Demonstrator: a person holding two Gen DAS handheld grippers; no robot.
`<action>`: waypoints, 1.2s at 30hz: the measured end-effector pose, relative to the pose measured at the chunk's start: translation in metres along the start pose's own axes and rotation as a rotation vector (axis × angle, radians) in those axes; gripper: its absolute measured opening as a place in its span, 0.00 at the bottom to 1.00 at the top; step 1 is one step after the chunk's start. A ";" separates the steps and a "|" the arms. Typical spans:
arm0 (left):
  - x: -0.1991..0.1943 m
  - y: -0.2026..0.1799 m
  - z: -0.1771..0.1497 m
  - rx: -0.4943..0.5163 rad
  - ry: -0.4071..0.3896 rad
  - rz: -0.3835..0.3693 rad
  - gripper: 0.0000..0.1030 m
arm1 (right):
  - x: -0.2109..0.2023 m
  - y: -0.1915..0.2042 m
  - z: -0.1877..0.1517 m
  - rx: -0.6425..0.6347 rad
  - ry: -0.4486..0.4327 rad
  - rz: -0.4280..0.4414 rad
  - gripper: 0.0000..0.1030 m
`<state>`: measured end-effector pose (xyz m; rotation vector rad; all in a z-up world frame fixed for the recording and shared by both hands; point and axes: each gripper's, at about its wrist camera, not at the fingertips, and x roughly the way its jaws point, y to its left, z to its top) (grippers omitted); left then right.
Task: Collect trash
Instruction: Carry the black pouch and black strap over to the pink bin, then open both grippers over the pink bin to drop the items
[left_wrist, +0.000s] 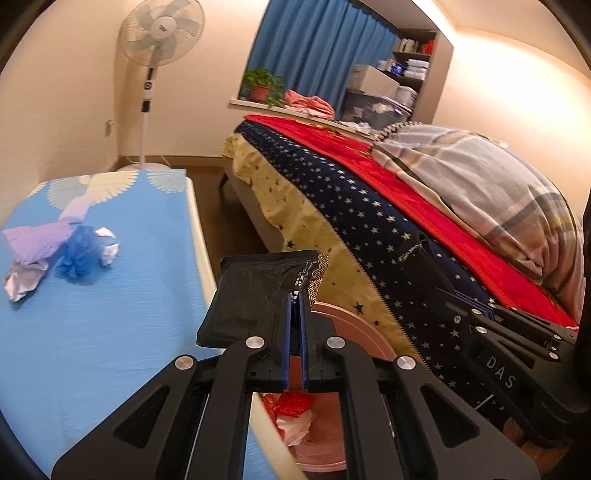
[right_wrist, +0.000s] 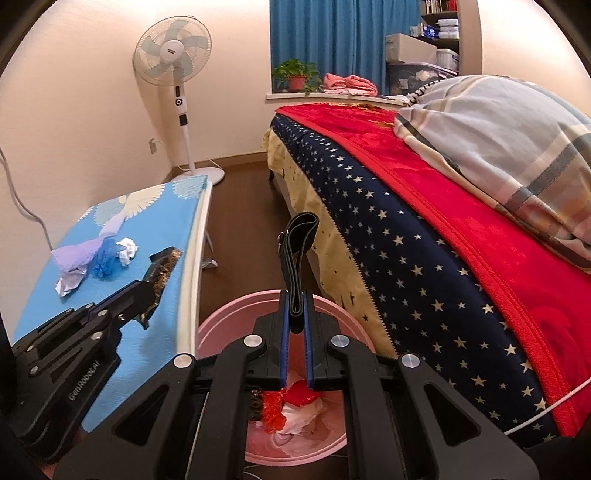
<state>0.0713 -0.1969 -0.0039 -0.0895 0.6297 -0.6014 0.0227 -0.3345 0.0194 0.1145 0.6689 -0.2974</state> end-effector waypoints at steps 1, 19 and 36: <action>0.001 -0.001 0.000 0.009 0.003 -0.006 0.04 | 0.000 -0.001 0.000 -0.001 0.002 -0.004 0.07; 0.016 0.016 -0.003 -0.076 0.060 -0.125 0.05 | 0.011 -0.014 -0.004 0.030 0.048 -0.057 0.28; -0.019 0.054 0.000 -0.087 -0.028 0.039 0.05 | -0.001 0.018 0.000 0.021 -0.044 0.052 0.28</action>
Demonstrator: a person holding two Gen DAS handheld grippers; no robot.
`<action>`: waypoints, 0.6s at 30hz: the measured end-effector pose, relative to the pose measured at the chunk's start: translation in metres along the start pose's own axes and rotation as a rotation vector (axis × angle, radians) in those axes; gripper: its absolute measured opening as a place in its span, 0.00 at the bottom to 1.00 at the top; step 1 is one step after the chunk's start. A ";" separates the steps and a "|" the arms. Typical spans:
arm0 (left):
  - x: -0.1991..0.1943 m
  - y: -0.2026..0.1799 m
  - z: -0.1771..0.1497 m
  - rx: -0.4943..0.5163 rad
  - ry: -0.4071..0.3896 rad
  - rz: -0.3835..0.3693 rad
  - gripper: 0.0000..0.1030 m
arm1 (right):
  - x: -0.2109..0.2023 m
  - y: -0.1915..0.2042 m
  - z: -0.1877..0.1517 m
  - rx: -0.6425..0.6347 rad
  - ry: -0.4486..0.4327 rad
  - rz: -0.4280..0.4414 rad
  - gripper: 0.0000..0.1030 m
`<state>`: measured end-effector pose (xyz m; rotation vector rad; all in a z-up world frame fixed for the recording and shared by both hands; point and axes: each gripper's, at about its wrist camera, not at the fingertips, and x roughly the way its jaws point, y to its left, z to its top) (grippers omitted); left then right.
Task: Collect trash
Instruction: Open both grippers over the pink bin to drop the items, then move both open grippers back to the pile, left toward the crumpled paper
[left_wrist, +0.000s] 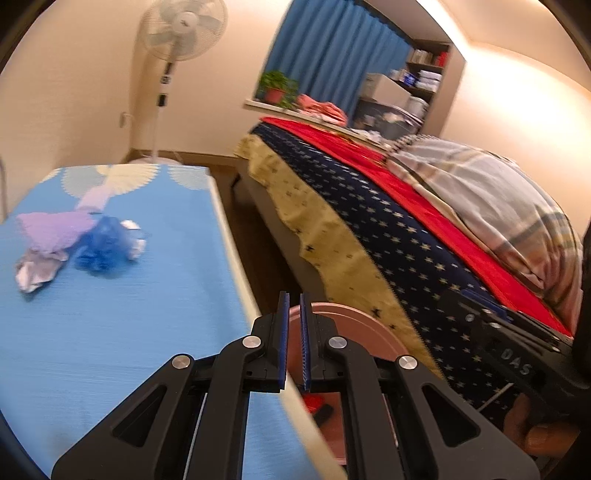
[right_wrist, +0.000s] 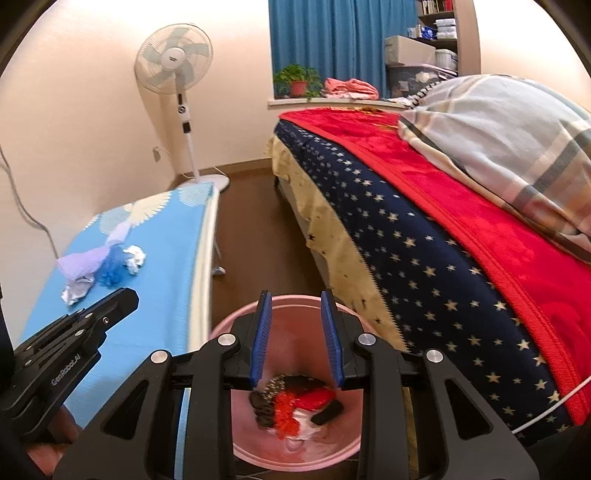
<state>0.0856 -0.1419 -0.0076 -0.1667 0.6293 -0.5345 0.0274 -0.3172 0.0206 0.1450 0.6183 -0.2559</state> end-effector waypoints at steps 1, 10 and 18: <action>-0.002 0.005 0.000 -0.011 -0.005 0.012 0.05 | 0.001 0.003 0.001 0.000 -0.007 0.010 0.28; -0.024 0.073 0.004 -0.144 -0.083 0.208 0.05 | 0.018 0.051 0.002 -0.021 -0.056 0.168 0.28; -0.043 0.120 0.007 -0.200 -0.146 0.401 0.05 | 0.048 0.100 0.008 -0.028 -0.073 0.308 0.28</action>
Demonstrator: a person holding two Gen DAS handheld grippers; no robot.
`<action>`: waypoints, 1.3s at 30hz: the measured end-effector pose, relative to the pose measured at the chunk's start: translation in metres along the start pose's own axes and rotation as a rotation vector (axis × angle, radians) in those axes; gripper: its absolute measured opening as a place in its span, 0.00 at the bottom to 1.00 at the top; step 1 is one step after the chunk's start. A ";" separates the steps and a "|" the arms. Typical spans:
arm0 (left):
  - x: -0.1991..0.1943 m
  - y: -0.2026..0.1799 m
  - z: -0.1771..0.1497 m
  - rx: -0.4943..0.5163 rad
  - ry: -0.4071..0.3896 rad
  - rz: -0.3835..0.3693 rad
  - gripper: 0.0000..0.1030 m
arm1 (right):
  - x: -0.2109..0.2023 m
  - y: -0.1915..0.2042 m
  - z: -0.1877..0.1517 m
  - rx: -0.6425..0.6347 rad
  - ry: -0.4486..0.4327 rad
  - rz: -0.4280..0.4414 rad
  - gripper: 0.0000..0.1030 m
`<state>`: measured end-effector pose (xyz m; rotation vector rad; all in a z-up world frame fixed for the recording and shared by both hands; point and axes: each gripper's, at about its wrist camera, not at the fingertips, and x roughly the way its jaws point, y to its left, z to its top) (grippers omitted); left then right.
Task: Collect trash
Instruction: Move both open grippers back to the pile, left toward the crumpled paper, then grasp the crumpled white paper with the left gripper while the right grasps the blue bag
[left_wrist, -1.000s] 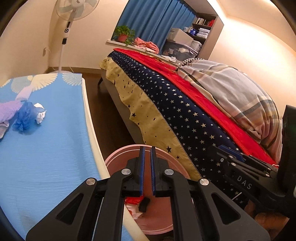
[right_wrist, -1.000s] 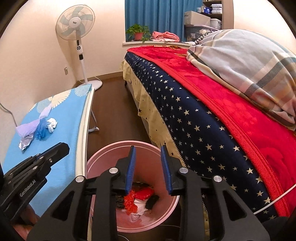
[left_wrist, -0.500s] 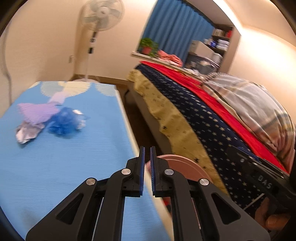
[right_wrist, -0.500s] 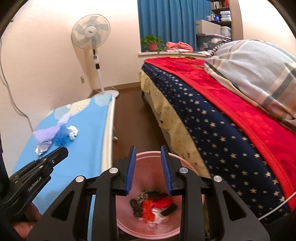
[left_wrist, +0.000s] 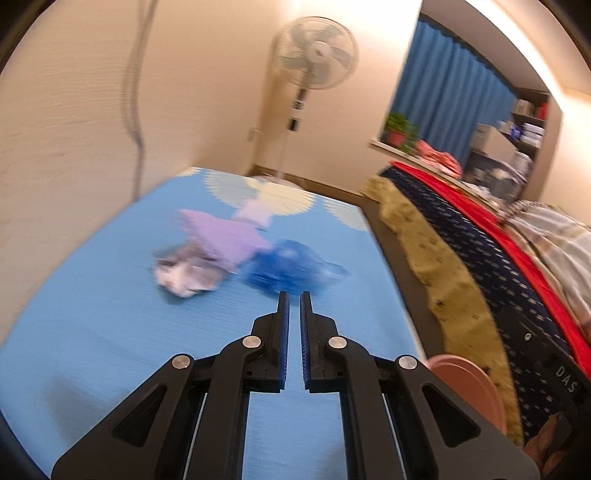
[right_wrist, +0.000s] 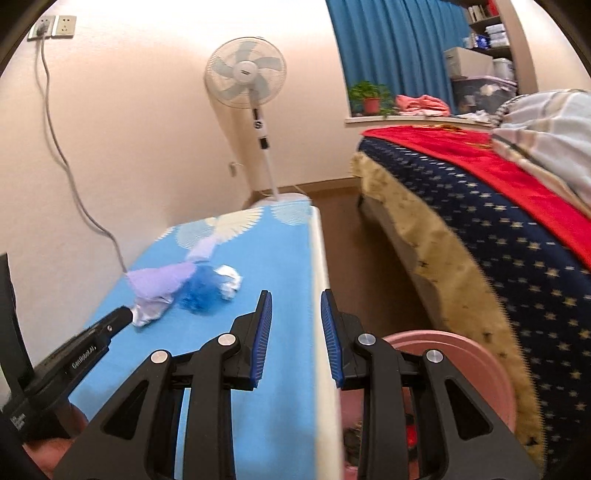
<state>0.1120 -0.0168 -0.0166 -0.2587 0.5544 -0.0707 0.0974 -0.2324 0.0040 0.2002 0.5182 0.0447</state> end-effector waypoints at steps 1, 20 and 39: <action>0.002 0.006 0.001 -0.006 -0.004 0.022 0.05 | 0.006 0.003 0.000 0.006 0.004 0.015 0.28; 0.059 0.061 0.016 -0.049 0.045 0.212 0.44 | 0.113 0.044 -0.001 0.058 0.114 0.200 0.43; 0.101 0.078 0.016 -0.104 0.157 0.254 0.44 | 0.165 0.069 -0.011 0.004 0.233 0.242 0.18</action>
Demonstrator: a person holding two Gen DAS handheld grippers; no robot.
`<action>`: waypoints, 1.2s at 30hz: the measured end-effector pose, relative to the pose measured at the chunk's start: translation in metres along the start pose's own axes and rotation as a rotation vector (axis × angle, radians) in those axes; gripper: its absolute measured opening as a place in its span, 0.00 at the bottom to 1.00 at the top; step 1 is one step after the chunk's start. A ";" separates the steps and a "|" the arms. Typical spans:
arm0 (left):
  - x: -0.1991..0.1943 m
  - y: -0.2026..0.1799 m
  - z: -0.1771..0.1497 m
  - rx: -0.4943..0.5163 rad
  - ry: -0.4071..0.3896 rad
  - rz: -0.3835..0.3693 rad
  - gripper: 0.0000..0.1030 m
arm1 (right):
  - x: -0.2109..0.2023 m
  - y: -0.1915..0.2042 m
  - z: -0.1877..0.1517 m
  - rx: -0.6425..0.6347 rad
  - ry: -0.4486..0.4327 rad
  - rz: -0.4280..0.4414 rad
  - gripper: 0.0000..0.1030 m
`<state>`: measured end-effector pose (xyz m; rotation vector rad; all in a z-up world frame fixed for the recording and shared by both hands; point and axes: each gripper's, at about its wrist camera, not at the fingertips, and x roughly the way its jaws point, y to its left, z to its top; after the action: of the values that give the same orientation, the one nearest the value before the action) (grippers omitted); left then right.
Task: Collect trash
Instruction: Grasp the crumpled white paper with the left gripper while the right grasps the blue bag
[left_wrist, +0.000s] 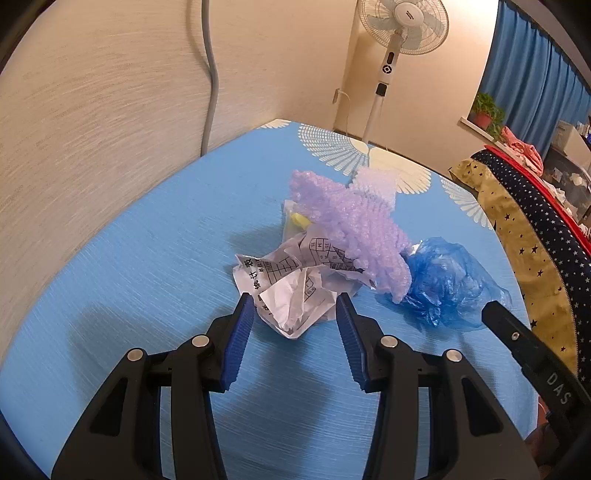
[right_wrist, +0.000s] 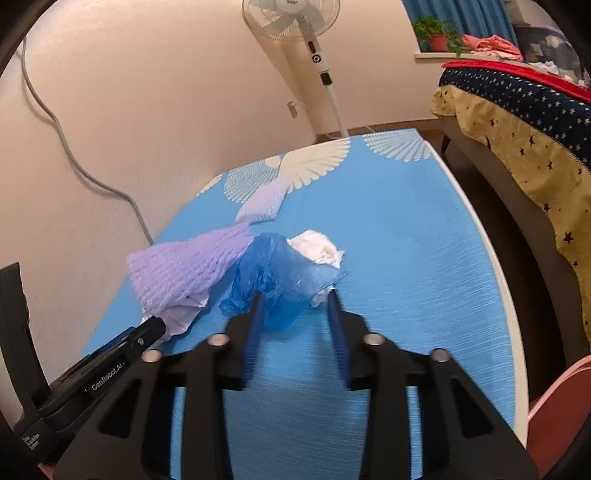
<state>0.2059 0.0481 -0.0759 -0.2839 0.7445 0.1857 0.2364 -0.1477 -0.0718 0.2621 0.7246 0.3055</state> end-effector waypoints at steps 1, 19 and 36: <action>0.001 0.000 -0.001 0.001 0.003 -0.002 0.38 | 0.000 0.001 -0.001 -0.005 0.004 0.009 0.08; -0.043 0.011 -0.005 -0.010 -0.024 0.018 0.05 | -0.067 0.037 -0.003 -0.115 -0.056 0.024 0.00; -0.117 0.003 -0.028 0.043 -0.069 -0.059 0.04 | -0.165 0.037 -0.021 -0.183 -0.116 -0.079 0.00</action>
<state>0.1026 0.0341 -0.0157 -0.2571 0.6700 0.1232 0.0985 -0.1710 0.0260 0.0770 0.5869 0.2769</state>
